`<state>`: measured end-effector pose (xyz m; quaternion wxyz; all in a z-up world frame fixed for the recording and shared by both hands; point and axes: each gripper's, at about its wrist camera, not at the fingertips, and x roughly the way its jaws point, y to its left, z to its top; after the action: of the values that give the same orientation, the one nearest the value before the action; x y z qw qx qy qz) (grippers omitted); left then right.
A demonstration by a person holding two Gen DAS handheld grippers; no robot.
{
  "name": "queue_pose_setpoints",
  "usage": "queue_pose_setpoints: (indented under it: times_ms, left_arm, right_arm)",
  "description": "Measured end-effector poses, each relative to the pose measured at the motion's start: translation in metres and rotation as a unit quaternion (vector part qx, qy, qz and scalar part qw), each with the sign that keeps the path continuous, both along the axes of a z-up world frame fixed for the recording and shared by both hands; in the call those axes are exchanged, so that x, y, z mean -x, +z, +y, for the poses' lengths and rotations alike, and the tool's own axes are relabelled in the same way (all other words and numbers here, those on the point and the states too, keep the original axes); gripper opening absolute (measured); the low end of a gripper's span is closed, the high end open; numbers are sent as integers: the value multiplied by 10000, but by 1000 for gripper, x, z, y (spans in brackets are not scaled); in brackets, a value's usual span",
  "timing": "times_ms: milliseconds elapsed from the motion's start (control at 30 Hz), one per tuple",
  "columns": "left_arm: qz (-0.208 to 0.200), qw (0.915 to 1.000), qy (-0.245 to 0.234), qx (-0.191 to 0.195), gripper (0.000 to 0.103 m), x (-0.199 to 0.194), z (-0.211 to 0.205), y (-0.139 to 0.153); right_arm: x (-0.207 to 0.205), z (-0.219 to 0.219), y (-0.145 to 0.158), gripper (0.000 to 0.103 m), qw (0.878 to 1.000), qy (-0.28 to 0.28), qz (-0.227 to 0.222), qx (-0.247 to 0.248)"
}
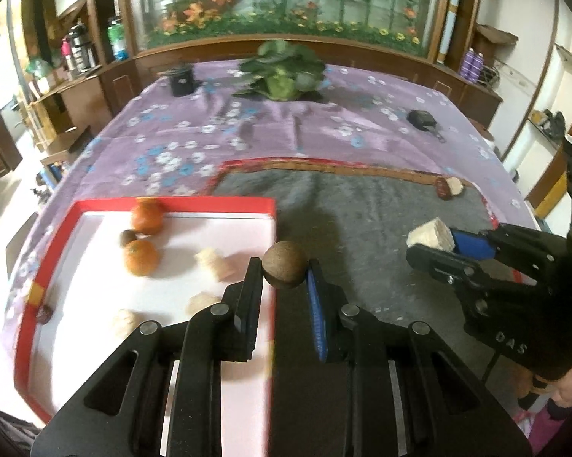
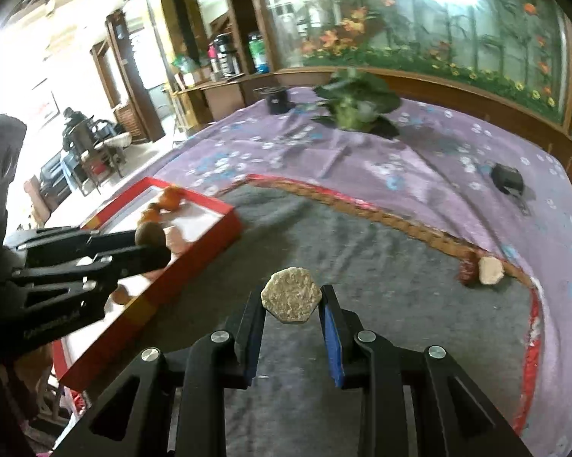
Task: Organize fruits
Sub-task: 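Grasp a pale cube with the right tool while the left tool holds the kiwi, then carry the kiwi and pale cube over the white tray with both tools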
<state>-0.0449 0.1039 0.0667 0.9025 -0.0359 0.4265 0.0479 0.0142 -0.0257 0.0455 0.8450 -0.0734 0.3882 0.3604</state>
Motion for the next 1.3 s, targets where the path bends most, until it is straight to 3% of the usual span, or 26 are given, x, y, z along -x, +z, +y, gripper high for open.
queue_pose_setpoints:
  times_ms: [300,667,1300]
  left_arm:
    - [-20,9987,499,-32,22,27,48,-1]
    - [32,9913,1281,290,22,47,118,-13]
    - [261,9856,1657,225,22,36,152,-31]
  right_arm:
    - [29,51,12,28,9985,534,-72,-4]
    - [53,109,9,27,9929,1169,-65,201]
    - [31,171,-8,27,9862,1603,212,348]
